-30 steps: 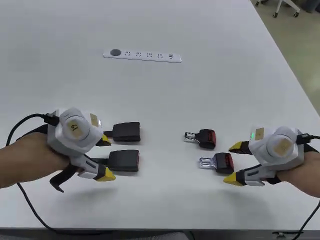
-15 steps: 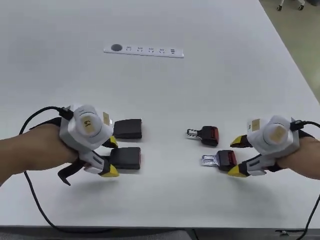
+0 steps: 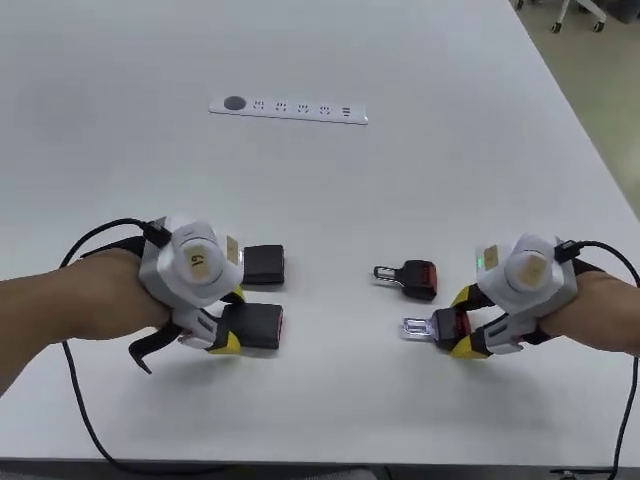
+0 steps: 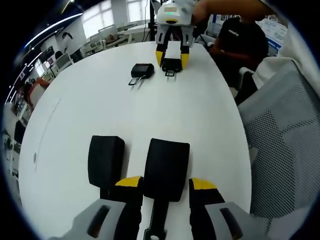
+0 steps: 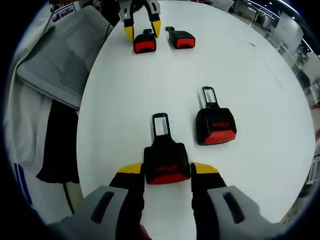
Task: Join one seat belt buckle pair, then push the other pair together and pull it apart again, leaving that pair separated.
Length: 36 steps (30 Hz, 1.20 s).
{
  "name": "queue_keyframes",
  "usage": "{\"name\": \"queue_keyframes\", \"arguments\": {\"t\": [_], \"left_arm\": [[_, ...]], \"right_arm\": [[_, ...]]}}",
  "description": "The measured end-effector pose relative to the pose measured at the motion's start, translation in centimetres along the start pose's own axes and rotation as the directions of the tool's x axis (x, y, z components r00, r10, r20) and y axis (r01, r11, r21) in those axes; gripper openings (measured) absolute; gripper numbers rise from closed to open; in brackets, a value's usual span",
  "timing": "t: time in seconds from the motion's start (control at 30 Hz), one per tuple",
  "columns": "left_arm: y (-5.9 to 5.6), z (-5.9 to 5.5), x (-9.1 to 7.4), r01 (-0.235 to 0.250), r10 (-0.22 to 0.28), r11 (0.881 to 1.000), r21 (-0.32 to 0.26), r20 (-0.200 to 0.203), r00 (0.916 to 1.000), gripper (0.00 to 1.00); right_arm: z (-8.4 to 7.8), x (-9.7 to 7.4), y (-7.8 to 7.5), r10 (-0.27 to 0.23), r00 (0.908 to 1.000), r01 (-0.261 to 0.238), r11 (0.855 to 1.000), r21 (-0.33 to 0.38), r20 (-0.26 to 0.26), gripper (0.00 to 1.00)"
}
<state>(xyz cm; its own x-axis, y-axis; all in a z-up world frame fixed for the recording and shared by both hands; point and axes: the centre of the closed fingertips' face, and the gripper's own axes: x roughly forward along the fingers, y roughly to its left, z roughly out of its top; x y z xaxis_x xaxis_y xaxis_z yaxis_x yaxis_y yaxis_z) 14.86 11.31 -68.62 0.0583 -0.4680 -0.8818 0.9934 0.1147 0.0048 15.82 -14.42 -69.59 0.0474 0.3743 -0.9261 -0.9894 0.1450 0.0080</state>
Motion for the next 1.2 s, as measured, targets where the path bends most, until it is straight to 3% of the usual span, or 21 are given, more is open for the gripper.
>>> {"name": "queue_keyframes", "arguments": {"t": [0.33, 0.7, 0.97, 1.2], "left_arm": [[-0.1, -0.1, 0.5, -0.021, 0.023, 0.999, 0.029, -0.060, 0.9979, 0.36], [0.2, -0.3, 0.7, -0.012, 0.009, 0.998, -0.061, -0.041, 0.9991, 0.34], [0.2, -0.3, 0.7, -0.015, 0.014, 0.999, -0.046, -0.039, 0.9992, 0.33], [0.4, -0.5, 0.9, -0.014, 0.012, 0.999, -0.046, -0.043, 0.9990, 0.33]], "right_arm": [[-0.1, 0.1, 0.0, 0.020, 0.9985, -0.022, 0.999, -0.047, -0.051, 0.34], [-0.4, -0.1, -0.3, 0.019, 0.9951, -0.025, 0.998, -0.058, -0.097, 0.34], [-0.4, -0.1, -0.4, 0.020, 0.9972, -0.023, 0.999, -0.044, -0.073, 0.34], [-0.3, 0.0, -0.4, 0.005, 0.9964, -0.006, 1.000, -0.014, -0.084, 0.34]]}}
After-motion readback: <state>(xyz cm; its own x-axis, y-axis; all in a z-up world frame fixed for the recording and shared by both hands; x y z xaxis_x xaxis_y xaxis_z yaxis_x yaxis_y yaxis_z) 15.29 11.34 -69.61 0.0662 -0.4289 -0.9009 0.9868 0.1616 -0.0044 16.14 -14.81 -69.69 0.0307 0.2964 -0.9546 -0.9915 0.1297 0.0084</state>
